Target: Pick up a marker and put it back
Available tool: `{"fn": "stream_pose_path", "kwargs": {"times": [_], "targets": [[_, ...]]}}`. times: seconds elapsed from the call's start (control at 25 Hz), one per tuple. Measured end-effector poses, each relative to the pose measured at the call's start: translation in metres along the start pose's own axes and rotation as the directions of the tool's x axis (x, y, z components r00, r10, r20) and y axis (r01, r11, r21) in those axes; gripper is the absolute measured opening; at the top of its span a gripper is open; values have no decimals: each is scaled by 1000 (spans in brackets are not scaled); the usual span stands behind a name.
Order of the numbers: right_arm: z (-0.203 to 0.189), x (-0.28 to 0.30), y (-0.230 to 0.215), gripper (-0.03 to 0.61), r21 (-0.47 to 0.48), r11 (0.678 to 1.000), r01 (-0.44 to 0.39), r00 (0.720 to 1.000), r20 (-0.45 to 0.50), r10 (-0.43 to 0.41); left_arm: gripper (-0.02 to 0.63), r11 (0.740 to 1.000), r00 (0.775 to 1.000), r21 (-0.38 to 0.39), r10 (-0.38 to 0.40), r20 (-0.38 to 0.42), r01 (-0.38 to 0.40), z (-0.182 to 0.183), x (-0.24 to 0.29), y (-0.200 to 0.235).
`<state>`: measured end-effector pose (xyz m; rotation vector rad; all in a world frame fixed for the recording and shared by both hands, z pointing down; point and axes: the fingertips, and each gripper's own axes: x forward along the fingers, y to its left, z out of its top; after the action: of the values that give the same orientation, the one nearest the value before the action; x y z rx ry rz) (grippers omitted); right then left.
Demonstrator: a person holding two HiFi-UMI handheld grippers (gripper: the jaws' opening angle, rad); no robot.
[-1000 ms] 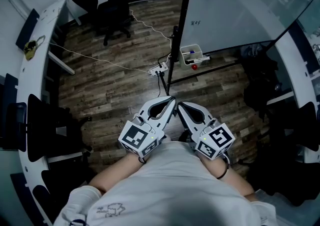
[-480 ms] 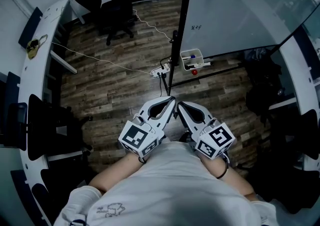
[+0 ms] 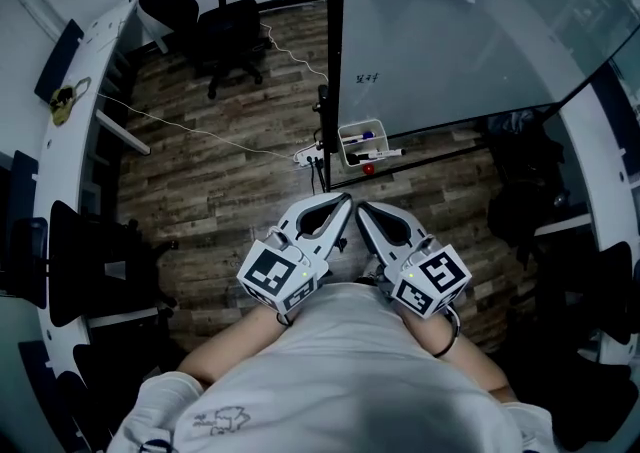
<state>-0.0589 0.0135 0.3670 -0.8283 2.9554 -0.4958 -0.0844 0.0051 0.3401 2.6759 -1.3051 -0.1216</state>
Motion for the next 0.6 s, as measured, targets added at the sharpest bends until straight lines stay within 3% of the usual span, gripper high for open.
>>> {"fn": "stream_pose_path", "kwargs": {"times": [0.36,0.6], "targets": [[39,-12,-84,12,-25,998,-57,998,-10,57,6,995,995,-15,96,40,-95,1,78,11],[33,-15,-131,12,21,997,-76,995,-62,77,6,989,988,-14,150,28,-149,-10,108,12]]}}
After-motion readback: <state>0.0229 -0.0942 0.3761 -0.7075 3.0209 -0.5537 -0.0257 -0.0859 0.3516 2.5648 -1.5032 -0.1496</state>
